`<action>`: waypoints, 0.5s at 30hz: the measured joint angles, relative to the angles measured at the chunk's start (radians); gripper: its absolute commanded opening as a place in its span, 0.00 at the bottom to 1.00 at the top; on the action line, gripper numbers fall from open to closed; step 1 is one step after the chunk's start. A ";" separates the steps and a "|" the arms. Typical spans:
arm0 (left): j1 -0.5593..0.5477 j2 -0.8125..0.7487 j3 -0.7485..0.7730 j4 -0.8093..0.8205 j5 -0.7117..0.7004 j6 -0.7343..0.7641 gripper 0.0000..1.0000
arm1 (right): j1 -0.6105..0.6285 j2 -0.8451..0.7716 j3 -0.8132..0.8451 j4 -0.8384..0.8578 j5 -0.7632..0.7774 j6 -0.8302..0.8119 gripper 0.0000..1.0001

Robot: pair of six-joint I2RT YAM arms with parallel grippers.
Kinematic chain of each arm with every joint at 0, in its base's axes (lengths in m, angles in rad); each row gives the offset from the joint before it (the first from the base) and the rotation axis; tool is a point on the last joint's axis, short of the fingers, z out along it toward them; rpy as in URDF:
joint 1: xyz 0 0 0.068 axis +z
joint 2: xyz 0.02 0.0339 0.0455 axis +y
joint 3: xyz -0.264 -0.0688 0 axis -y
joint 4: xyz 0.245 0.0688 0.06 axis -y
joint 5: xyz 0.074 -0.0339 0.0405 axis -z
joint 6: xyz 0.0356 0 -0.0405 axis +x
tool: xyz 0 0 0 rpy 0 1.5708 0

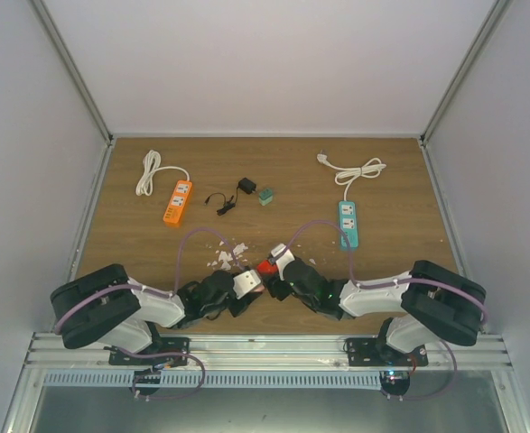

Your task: Insert the plug

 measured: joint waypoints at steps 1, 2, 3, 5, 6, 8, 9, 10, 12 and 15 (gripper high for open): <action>0.000 -0.009 0.000 -0.013 -0.005 0.005 0.11 | 0.000 0.003 0.000 0.007 -0.005 -0.001 0.47; 0.000 -0.016 0.000 -0.025 -0.009 0.005 0.11 | 0.000 0.006 0.000 0.013 -0.007 -0.001 0.47; 0.000 -0.021 0.000 -0.032 -0.012 0.006 0.11 | 0.000 0.007 0.000 0.015 -0.011 -0.001 0.47; 0.000 -0.024 0.008 -0.049 -0.014 0.002 0.11 | 0.000 0.009 0.000 0.020 -0.012 0.002 0.47; 0.000 -0.024 0.012 -0.056 -0.015 -0.003 0.11 | 0.000 0.010 0.000 0.021 -0.011 0.003 0.47; 0.000 -0.024 0.018 -0.065 -0.016 -0.014 0.11 | 0.000 0.010 0.000 0.021 -0.011 0.011 0.47; 0.000 -0.023 0.022 -0.071 -0.016 -0.020 0.11 | 0.000 0.010 0.000 0.021 -0.009 0.020 0.47; 0.000 -0.020 0.027 -0.076 -0.018 -0.026 0.10 | 0.000 0.011 0.000 0.021 -0.004 0.031 0.48; 0.000 -0.014 0.033 -0.079 -0.019 -0.042 0.10 | 0.000 0.015 0.002 0.019 0.006 0.055 0.47; 0.006 -0.009 0.045 -0.089 -0.025 -0.068 0.11 | 0.000 0.028 0.013 0.014 0.032 0.109 0.47</action>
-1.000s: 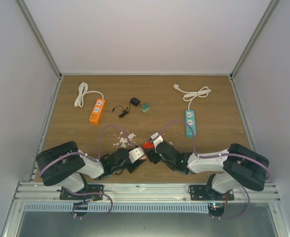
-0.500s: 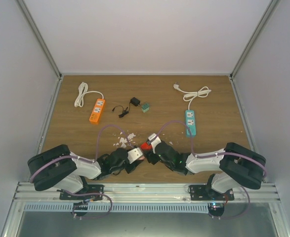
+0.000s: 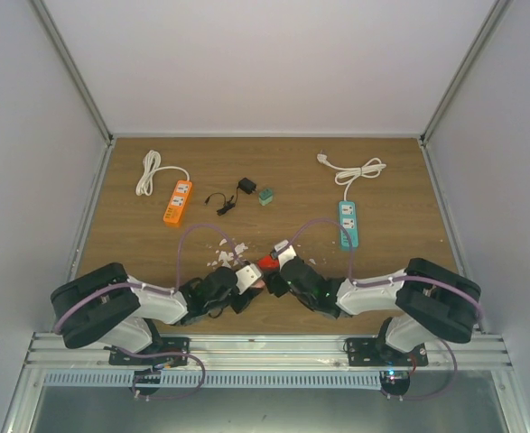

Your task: Insert the plug

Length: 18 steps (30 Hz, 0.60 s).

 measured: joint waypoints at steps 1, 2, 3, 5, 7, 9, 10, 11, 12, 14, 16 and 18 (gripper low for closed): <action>0.003 0.001 0.002 -0.001 -0.002 -0.008 0.10 | 0.000 0.007 0.005 0.000 0.005 0.017 0.47; 0.008 0.001 0.003 -0.003 -0.002 -0.016 0.11 | 0.000 0.013 0.010 0.000 0.010 0.031 0.47; 0.012 0.001 0.003 -0.003 -0.001 -0.025 0.11 | 0.000 0.021 0.016 0.001 0.013 0.048 0.47; 0.016 0.002 0.006 -0.006 0.000 -0.035 0.11 | 0.000 0.028 0.021 0.001 0.019 0.065 0.47; 0.019 0.005 0.011 -0.011 0.004 -0.040 0.11 | 0.000 0.031 0.023 0.000 0.023 0.078 0.47; 0.029 0.011 0.017 -0.013 0.021 -0.031 0.11 | 0.000 0.034 0.023 0.002 0.026 0.084 0.47; 0.035 0.013 0.018 -0.012 0.034 -0.022 0.12 | 0.000 0.034 0.024 0.002 0.027 0.084 0.48; 0.043 0.014 0.018 -0.012 0.049 -0.011 0.12 | 0.000 0.035 0.024 0.002 0.027 0.081 0.48; 0.053 0.015 0.018 -0.011 0.068 0.001 0.12 | 0.000 0.037 0.026 0.000 0.027 0.077 0.48; 0.079 0.020 0.018 0.000 0.115 0.024 0.12 | 0.000 0.037 0.029 -0.001 0.017 0.063 0.48; 0.111 0.024 0.019 0.003 0.170 0.057 0.13 | 0.000 0.039 0.032 0.000 0.008 0.031 0.49; 0.140 0.025 0.022 -0.005 0.224 0.089 0.13 | 0.000 0.040 0.034 -0.001 0.000 0.007 0.49</action>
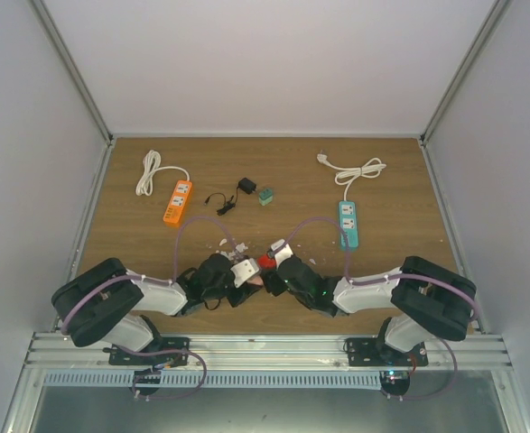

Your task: Insert the plug

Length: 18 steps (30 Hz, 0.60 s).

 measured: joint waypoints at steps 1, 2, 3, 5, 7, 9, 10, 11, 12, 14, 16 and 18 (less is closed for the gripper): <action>0.011 0.000 0.005 -0.010 0.019 0.013 0.13 | 0.000 0.000 0.001 0.000 0.000 -0.006 0.49; 0.019 0.000 0.011 -0.023 0.032 0.021 0.13 | 0.000 0.000 0.001 0.000 0.000 -0.009 0.49; 0.024 0.000 0.016 -0.033 0.040 0.027 0.13 | 0.000 0.000 0.001 -0.001 0.000 -0.012 0.49; 0.027 0.000 0.033 -0.061 0.038 0.028 0.13 | 0.000 0.000 0.002 -0.002 0.005 -0.012 0.49; 0.027 0.000 0.051 -0.091 0.028 0.016 0.12 | 0.000 0.000 0.004 -0.005 0.010 -0.012 0.48; 0.022 0.006 0.077 -0.123 0.006 -0.009 0.12 | 0.000 0.000 0.005 -0.006 0.021 -0.012 0.48; 0.018 0.010 0.084 -0.129 -0.003 -0.021 0.12 | 0.000 0.001 0.006 -0.005 0.025 -0.012 0.48; 0.016 0.011 0.085 -0.131 -0.006 -0.029 0.12 | 0.000 0.002 0.006 -0.005 0.026 -0.013 0.47; 0.015 0.012 0.086 -0.134 -0.008 -0.037 0.12 | 0.000 0.004 0.007 -0.004 0.026 -0.016 0.47; 0.015 0.016 0.088 -0.134 -0.012 -0.048 0.12 | 0.000 0.010 0.012 -0.002 0.027 -0.020 0.47; 0.015 0.018 0.089 -0.134 -0.016 -0.055 0.12 | 0.000 0.018 0.015 0.007 0.031 -0.025 0.47; 0.015 0.019 0.089 -0.130 -0.018 -0.060 0.12 | 0.000 0.026 0.017 0.018 0.032 -0.032 0.47</action>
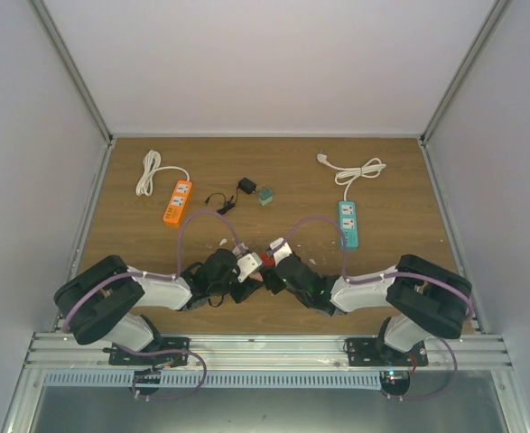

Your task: Insert the plug

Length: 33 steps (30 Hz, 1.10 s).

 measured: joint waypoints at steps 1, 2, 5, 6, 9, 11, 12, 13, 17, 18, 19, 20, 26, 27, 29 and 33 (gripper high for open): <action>0.000 0.002 0.000 0.003 -0.001 0.000 0.12 | 0.000 0.002 0.000 0.005 0.000 -0.005 0.47; 0.000 0.002 0.000 0.004 -0.001 0.000 0.12 | 0.000 0.003 0.000 0.006 0.000 -0.007 0.47; 0.001 0.003 0.000 0.008 -0.002 0.005 0.12 | 0.000 0.009 0.000 0.019 0.004 -0.014 0.47; 0.003 0.003 -0.002 0.012 -0.002 0.010 0.12 | 0.000 0.009 0.000 0.019 0.004 -0.014 0.47; 0.008 0.005 -0.019 0.047 -0.002 0.024 0.13 | 0.000 0.019 0.000 0.035 0.008 -0.025 0.47; 0.011 0.006 -0.031 0.069 -0.002 0.031 0.13 | 0.000 0.026 0.000 0.050 0.008 -0.031 0.47; 0.014 0.008 -0.033 0.076 -0.002 0.034 0.13 | 0.000 0.029 0.000 0.056 0.008 -0.032 0.47; 0.017 0.009 -0.034 0.082 0.000 0.039 0.13 | 0.000 0.031 0.000 0.060 0.009 -0.032 0.47; 0.025 0.016 -0.034 0.093 0.006 0.049 0.13 | 0.000 0.035 0.000 0.070 0.016 -0.032 0.47; 0.026 0.017 -0.034 0.094 0.008 0.049 0.13 | 0.000 0.035 0.000 0.070 0.017 -0.031 0.47; 0.028 0.018 -0.034 0.094 0.011 0.050 0.13 | 0.000 0.035 0.000 0.071 0.018 -0.031 0.47; 0.029 0.018 -0.034 0.095 0.013 0.050 0.13 | 0.000 0.036 0.000 0.071 0.018 -0.029 0.47; 0.035 0.024 -0.034 0.103 0.019 0.052 0.13 | 0.000 0.044 0.000 0.084 0.026 -0.029 0.47; 0.035 0.024 -0.034 0.102 0.018 0.053 0.13 | 0.000 0.047 0.000 0.089 0.027 -0.029 0.47; 0.039 0.024 -0.034 0.102 0.020 0.056 0.13 | 0.000 0.050 0.000 0.096 0.029 -0.029 0.47; 0.047 0.023 -0.034 0.102 0.031 0.055 0.13 | 0.000 0.054 0.000 0.107 0.030 -0.029 0.47</action>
